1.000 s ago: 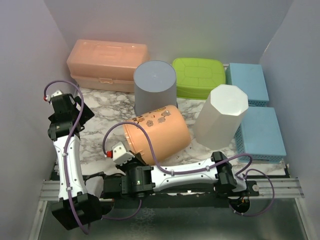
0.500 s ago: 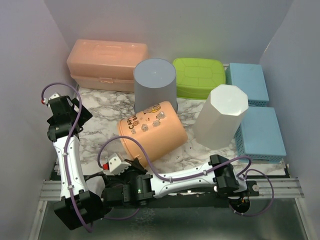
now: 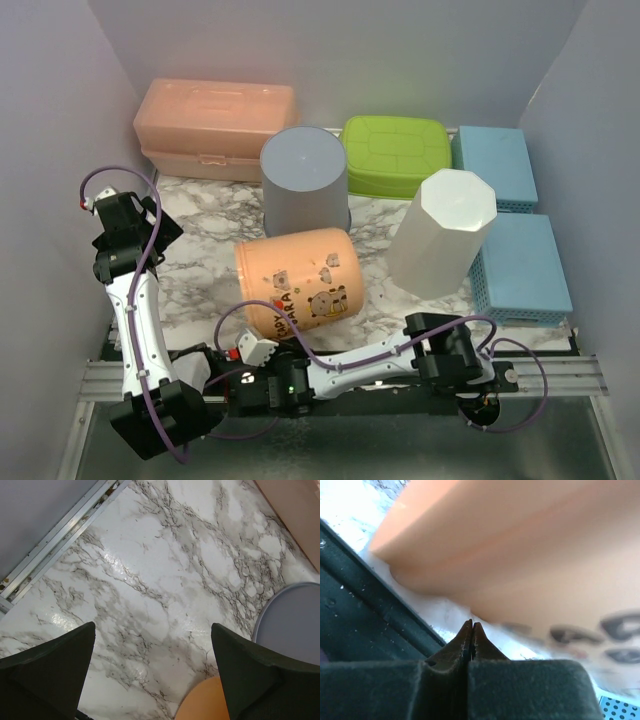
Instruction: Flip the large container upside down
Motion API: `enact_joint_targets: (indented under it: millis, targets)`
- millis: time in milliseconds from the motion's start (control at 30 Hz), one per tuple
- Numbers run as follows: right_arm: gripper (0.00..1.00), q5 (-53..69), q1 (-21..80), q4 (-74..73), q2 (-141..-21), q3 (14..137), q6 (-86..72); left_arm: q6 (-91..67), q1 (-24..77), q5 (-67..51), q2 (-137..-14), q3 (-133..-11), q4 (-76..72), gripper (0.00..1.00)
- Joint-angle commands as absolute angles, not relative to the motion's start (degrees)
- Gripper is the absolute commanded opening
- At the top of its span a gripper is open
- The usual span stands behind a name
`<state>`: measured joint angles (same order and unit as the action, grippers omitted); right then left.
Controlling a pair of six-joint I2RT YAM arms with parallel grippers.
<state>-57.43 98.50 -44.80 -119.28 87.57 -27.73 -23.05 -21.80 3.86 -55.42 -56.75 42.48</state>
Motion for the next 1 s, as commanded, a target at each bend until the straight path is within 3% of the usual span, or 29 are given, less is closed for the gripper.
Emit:
enact_joint_targets:
  millis: [0,167,533,667,833,900,967]
  targets:
    - [0.01,-55.1,99.8,-40.0,-114.9,84.6,-24.6,-23.2,-22.4,2.3,-54.4,-57.0,41.6,0.99]
    - [0.01,-55.9,100.3,-41.0,-111.4,81.0,-27.7,-23.0,-22.3,0.3,-54.1,-56.3,40.7,0.99]
    - [0.05,-57.5,100.3,-41.8,-98.4,79.4,-42.3,-23.7,-22.4,-17.2,-50.6,-54.4,38.4,0.99]
    - [0.18,-55.4,97.7,-37.4,-91.2,76.2,-43.0,-25.1,-22.3,-21.4,-48.7,-56.1,38.8,0.99]
    - [0.24,-46.2,88.4,-28.4,-79.8,69.6,-40.8,-25.6,-22.3,-25.8,-47.7,-60.1,41.3,0.98]
    - [0.37,-43.7,86.3,-20.9,-74.5,65.5,-37.4,-24.8,-22.3,-24.0,-46.9,-62.2,43.5,0.97]
    - [0.43,-39.6,82.4,-17.7,-70.0,63.0,-37.5,-24.3,-21.9,-23.1,-46.8,-64.2,45.9,0.96]
